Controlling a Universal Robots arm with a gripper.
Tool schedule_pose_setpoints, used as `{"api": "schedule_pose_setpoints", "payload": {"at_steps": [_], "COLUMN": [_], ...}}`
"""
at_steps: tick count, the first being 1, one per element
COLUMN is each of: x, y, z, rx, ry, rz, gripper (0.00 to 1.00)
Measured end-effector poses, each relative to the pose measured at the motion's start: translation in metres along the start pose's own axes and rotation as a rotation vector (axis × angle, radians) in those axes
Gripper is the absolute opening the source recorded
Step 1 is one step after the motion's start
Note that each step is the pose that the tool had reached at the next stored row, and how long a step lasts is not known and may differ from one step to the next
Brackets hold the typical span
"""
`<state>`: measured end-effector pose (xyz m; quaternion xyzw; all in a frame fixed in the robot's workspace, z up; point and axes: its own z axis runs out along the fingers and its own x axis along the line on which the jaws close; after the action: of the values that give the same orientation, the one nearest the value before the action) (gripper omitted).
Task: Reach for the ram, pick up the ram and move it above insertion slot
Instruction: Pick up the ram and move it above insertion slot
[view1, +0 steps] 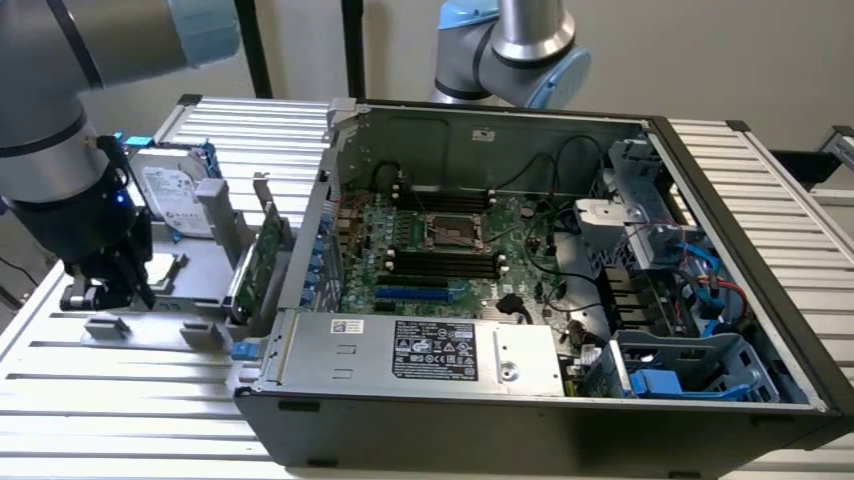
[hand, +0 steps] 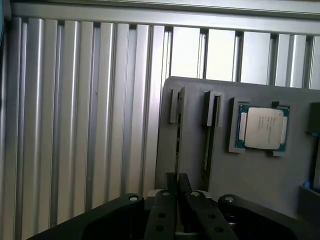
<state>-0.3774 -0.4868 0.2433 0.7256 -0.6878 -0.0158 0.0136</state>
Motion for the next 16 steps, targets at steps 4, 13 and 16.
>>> {"api": "schedule_pose_setpoints", "payload": {"at_steps": [4,13,16], "x": [0.0,0.001,0.001], "y": [-0.0046,-0.0222,-0.0293], "z": [-0.0186,-0.0602,-0.074], "rx": [-0.0016,-0.0045,-0.005], "ry": [-0.0003,-0.0077,-0.0123], "rz": [-0.007,-0.035,-0.042], "gripper": [0.14,0.14,0.14]}}
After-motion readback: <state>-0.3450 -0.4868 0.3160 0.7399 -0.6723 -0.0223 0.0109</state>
